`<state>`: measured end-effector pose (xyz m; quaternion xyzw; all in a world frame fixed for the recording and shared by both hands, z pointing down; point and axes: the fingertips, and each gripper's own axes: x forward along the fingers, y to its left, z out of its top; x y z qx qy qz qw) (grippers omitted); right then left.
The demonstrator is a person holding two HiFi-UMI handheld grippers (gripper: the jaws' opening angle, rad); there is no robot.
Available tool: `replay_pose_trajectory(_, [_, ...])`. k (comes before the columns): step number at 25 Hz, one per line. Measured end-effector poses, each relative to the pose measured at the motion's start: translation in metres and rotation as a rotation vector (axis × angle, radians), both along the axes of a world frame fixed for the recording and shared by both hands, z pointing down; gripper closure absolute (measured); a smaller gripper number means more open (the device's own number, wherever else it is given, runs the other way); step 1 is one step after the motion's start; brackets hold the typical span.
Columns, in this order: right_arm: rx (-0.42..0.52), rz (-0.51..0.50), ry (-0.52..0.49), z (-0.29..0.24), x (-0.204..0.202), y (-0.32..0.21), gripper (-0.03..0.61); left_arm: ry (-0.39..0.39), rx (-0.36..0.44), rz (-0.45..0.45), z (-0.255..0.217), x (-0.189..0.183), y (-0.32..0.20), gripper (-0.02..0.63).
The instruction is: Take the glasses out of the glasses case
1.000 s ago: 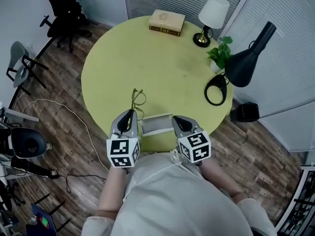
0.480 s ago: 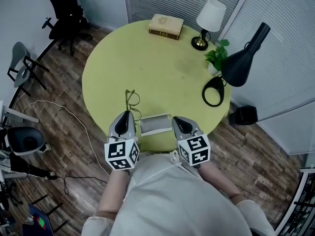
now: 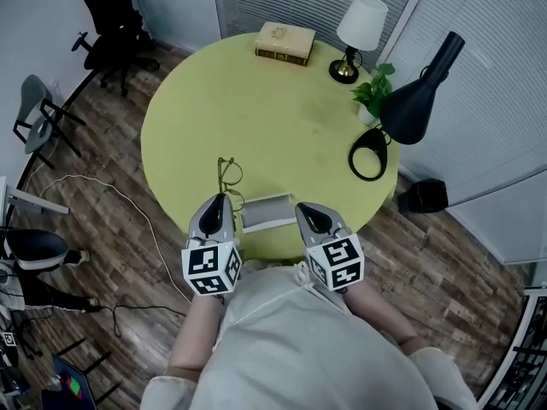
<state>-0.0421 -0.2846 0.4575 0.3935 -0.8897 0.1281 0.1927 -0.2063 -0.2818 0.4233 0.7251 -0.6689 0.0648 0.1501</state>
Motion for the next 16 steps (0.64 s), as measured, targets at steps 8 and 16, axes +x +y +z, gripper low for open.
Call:
replay_pose_trajectory(8, [0.05, -0.001, -0.002, -0.012, 0.006, 0.007, 0.58, -0.013, -0.002, 0.031, 0.002, 0.011, 0.009, 0.596])
replay_pose_trajectory(16, [0.041, -0.021, 0.014, -0.014, 0.009, 0.016, 0.58, -0.005, -0.019, 0.033, 0.006, 0.017, 0.018, 0.597])
